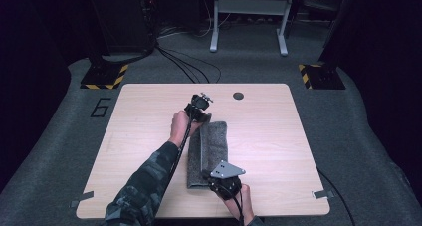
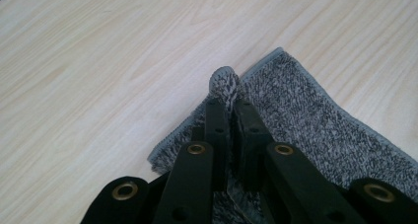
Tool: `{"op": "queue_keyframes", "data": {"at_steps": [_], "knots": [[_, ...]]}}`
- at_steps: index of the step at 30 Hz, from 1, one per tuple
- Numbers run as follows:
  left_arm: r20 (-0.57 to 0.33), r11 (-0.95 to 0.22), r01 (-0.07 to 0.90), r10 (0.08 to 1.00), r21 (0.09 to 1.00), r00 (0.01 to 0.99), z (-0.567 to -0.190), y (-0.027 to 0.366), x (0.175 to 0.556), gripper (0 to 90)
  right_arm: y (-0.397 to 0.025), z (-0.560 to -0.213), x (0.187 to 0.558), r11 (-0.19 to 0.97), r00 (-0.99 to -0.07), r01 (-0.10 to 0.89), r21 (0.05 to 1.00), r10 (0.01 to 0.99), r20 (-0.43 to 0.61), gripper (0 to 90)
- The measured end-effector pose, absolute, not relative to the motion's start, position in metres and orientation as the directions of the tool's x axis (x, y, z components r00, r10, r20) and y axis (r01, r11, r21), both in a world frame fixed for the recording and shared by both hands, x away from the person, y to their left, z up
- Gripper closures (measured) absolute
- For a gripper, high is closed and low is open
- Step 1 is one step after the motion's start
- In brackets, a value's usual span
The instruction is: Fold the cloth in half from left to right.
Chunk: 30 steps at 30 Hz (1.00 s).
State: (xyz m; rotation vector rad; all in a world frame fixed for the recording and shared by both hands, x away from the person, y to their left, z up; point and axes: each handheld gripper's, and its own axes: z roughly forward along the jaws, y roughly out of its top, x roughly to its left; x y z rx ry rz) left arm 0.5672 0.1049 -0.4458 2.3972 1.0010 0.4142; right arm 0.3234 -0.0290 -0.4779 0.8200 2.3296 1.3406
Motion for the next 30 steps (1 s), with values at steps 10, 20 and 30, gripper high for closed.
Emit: {"op": "queue_keyframes", "data": {"at_steps": [10, 20, 30], "knots": [[0.075, -0.608, 0.56, 0.712, 0.562, 0.698, -0.452, 0.09, 0.568, 85.1, -0.045, -0.489, 0.323, 0.389, -0.759, 0.355, 0.85, 0.65, 0.02, 87.0], [0.055, -0.617, 0.548, 0.691, 0.565, 0.72, -0.459, 0.076, 0.568, 77.6, -0.061, -0.498, 0.32, 0.378, -0.729, 0.394, 0.838, 0.683, 0.035, 83.9], [-0.028, -0.571, 0.556, 0.681, 0.604, 0.732, -0.454, 0.078, 0.564, 36.2, -0.085, -0.511, 0.315, 0.367, -0.682, 0.455, 0.811, 0.729, 0.053, 76.4]]}}
